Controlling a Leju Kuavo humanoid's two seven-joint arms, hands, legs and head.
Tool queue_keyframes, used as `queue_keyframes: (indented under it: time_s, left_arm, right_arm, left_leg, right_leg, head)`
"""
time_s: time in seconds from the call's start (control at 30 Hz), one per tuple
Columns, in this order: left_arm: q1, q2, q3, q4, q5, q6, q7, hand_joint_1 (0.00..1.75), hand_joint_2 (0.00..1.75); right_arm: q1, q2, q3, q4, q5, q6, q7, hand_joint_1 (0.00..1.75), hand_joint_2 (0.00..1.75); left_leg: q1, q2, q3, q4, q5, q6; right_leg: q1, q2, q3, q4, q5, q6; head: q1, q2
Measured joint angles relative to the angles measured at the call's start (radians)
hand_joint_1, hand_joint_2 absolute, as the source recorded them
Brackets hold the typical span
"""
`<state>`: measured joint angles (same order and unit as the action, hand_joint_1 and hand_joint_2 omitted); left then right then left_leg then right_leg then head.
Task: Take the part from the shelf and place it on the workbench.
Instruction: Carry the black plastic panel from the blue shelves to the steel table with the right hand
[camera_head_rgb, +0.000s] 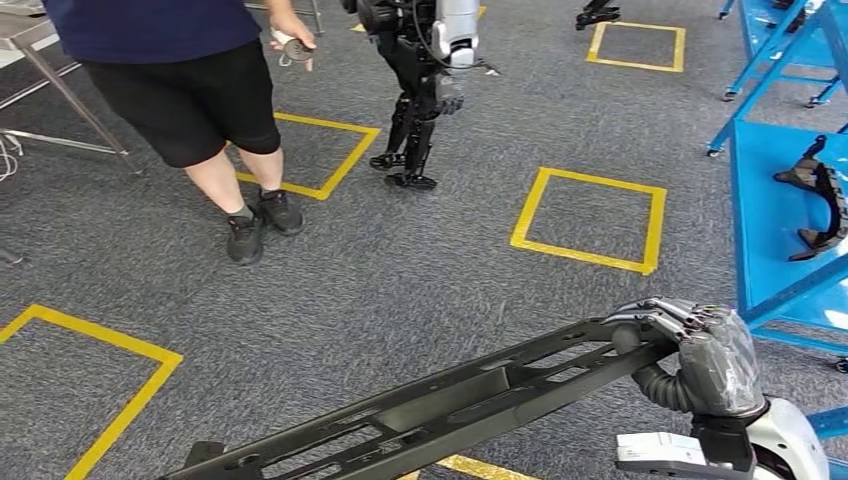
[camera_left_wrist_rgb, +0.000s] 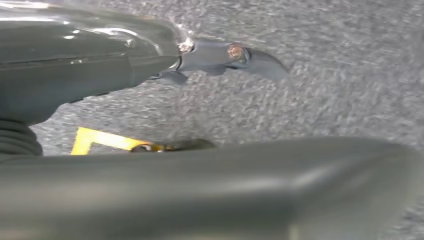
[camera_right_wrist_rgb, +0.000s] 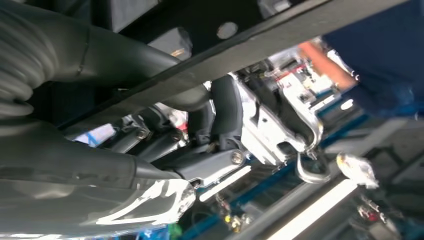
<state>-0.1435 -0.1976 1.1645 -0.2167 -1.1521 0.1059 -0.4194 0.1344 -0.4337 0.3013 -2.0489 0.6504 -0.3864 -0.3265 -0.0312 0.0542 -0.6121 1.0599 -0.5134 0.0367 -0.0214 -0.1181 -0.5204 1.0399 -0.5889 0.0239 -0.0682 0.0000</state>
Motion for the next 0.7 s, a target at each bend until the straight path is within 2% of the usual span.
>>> queue_keyframes:
  time_s: [0.03, 0.07, 0.1, 0.17, 0.2, 0.23, 0.27, 0.3, 0.33, 0.37, 0.4, 0.43, 0.47, 0.53, 0.57, 0.6, 0.67, 0.7]
  left_arm:
    - [0.002, 0.0, 0.0, 0.0, 0.0, 0.0, 0.0, 0.0, 1.75]
    - [0.002, 0.0, 0.0, 0.0, 0.0, 0.0, 0.0, 0.0, 1.75]
    - [0.001, 0.0, 0.0, 0.0, 0.0, 0.0, 0.0, 0.0, 1.75]
    - [-0.003, -0.002, -0.001, 0.0, 0.0, -0.001, 0.0, 0.0, 1.75]
    - [-0.004, -0.003, -0.002, 0.0, -0.001, -0.001, 0.001, 0.0, 1.75]
    - [-0.004, -0.004, -0.002, 0.0, -0.002, -0.001, 0.003, 0.0, 1.75]
    - [-0.002, -0.005, -0.003, 0.0, -0.003, -0.001, 0.004, 0.0, 1.75]
    - [-0.001, -0.005, -0.003, 0.0, -0.003, -0.001, 0.005, 0.0, 1.75]
    - [0.0, -0.005, -0.004, 0.0, -0.003, -0.001, 0.005, 0.0, 1.75]
    - [0.001, -0.005, -0.004, 0.0, -0.003, -0.001, 0.006, 0.0, 1.75]
    - [0.0, -0.005, -0.005, 0.0, -0.003, -0.001, 0.006, 0.0, 1.75]
    - [0.0, -0.005, -0.005, 0.0, -0.003, -0.001, 0.006, 0.0, 1.75]
    - [0.002, -0.005, -0.005, 0.0, -0.003, -0.001, 0.006, 0.0, 1.75]
    - [0.008, -0.005, -0.006, 0.0, -0.003, -0.001, 0.006, 0.0, 1.75]
    - [0.01, -0.004, -0.006, 0.0, -0.002, 0.0, 0.006, 0.0, 1.75]
    - [0.01, -0.004, -0.006, 0.0, -0.002, 0.0, 0.005, 0.0, 1.75]
    - [0.007, -0.003, -0.006, 0.0, -0.001, 0.0, 0.005, 0.0, 1.75]
    - [0.006, -0.003, -0.006, 0.0, -0.001, 0.0, 0.004, 0.0, 1.75]
  right_arm:
    - [-0.001, -0.001, -0.001, -0.002, 0.0, 0.001, 0.0, 1.75, 1.75]
    - [-0.002, -0.002, -0.003, -0.004, 0.0, 0.003, -0.001, 1.75, 1.75]
    - [-0.002, -0.004, -0.006, -0.005, -0.002, 0.005, -0.001, 1.75, 1.75]
    - [0.001, -0.007, -0.011, -0.007, -0.004, 0.009, -0.001, 1.75, 1.75]
    - [0.004, -0.008, -0.014, -0.007, -0.005, 0.01, -0.001, 1.75, 1.75]
    - [0.006, -0.008, -0.017, -0.007, -0.005, 0.011, -0.001, 1.75, 1.75]
    - [0.009, -0.008, -0.019, -0.007, -0.005, 0.011, -0.002, 1.75, 1.75]
    - [0.011, -0.008, -0.021, -0.008, -0.005, 0.012, -0.002, 1.75, 1.75]
    - [0.013, -0.008, -0.023, -0.009, -0.005, 0.012, -0.003, 1.75, 1.75]
    - [0.015, -0.008, -0.024, -0.009, -0.004, 0.012, -0.004, 1.75, 1.75]
    - [0.019, -0.008, -0.026, -0.011, -0.004, 0.012, -0.006, 1.75, 1.75]
    - [0.022, -0.008, -0.027, -0.012, -0.004, 0.013, -0.008, 1.75, 1.75]
    - [0.023, -0.007, -0.028, -0.013, -0.004, 0.014, -0.01, 1.75, 1.75]
    - [0.024, -0.005, -0.031, -0.017, -0.002, 0.015, -0.012, 1.75, 1.75]
    - [0.023, -0.004, -0.032, -0.018, -0.001, 0.015, -0.013, 1.75, 1.75]
    - [0.024, -0.002, -0.034, -0.019, -0.001, 0.016, -0.014, 1.75, 1.75]
    - [0.027, 0.001, -0.037, -0.02, -0.001, 0.016, -0.017, 1.75, 1.75]
    - [0.028, 0.002, -0.038, -0.02, -0.001, 0.017, -0.018, 1.75, 1.75]
  left_leg:
    - [0.002, -0.01, 0.003, -0.006, 0.002, 0.004]
    - [0.004, -0.02, 0.008, -0.013, 0.004, 0.009]
    - [0.008, -0.029, 0.014, -0.021, 0.007, 0.013]
    - [0.013, -0.05, 0.02, -0.026, 0.008, 0.019]
    - [0.013, -0.061, 0.021, -0.026, 0.008, 0.02]
    - [0.014, -0.074, 0.022, -0.026, 0.007, 0.021]
    - [0.014, -0.087, 0.024, -0.026, 0.006, 0.021]
    - [0.016, -0.101, 0.027, -0.025, 0.004, 0.019]
    - [0.018, -0.115, 0.032, -0.024, 0.001, 0.016]
    - [0.02, -0.128, 0.034, -0.021, -0.003, 0.012]
    - [0.02, -0.141, 0.034, -0.017, -0.006, 0.007]
    - [0.021, -0.153, 0.032, -0.014, -0.008, 0.002]
    - [0.022, -0.164, 0.027, -0.013, -0.008, -0.002]
    - [0.025, -0.18, 0.022, -0.012, -0.008, -0.01]
    - [0.025, -0.171, 0.019, -0.004, -0.015, -0.014]
    - [0.025, -0.151, 0.008, 0.019, -0.03, -0.019]
    - [0.026, -0.096, -0.042, 0.122, -0.083, -0.031]
    - [0.028, -0.08, -0.076, 0.187, -0.109, -0.035]
  right_leg:
    - [-0.002, 0.001, 0.005, -0.001, -0.004, 0.004]
    - [-0.003, 0.018, 0.006, 0.006, -0.012, 0.008]
    - [-0.004, 0.045, -0.001, 0.03, -0.028, 0.01]
    - [-0.004, 0.1, -0.057, 0.137, -0.08, 0.011]
    - [-0.004, 0.11, -0.095, 0.202, -0.101, 0.013]
    - [-0.004, 0.112, -0.126, 0.247, -0.107, 0.015]
    - [-0.004, 0.113, -0.143, 0.26, -0.094, 0.017]
    - [-0.005, 0.116, -0.139, 0.232, -0.06, 0.02]
    - [-0.006, 0.123, -0.12, 0.173, -0.015, 0.023]
    - [-0.009, 0.144, -0.096, 0.111, 0.02, 0.025]
    - [-0.011, 0.164, -0.075, 0.056, 0.042, 0.025]
    - [-0.012, 0.18, -0.062, 0.024, 0.05, 0.023]
    - [-0.012, 0.189, -0.058, 0.013, 0.046, 0.018]
    - [-0.01, 0.171, -0.053, 0.007, 0.044, 0.006]
    - [-0.011, 0.16, -0.05, 0.005, 0.044, 0.0]
    - [-0.012, 0.147, -0.047, 0.003, 0.043, -0.006]
    - [-0.012, 0.118, -0.041, 0.001, 0.039, -0.014]
    - [-0.011, 0.103, -0.04, 0.001, 0.036, -0.015]
  head:
    - [0.0, 0.0]
    - [0.0, 0.0]
    - [0.0, 0.0]
    - [0.001, 0.0]
    - [0.002, 0.0]
    - [0.002, 0.0]
    - [0.001, 0.0]
    - [0.001, 0.0]
    - [0.001, 0.0]
    - [0.001, 0.0]
    - [0.001, 0.0]
    - [0.001, 0.0]
    - [0.001, 0.0]
    - [0.001, 0.0]
    - [0.001, 0.0]
    - [0.0, 0.0]
    - [0.0, 0.0]
    - [0.0, 0.0]
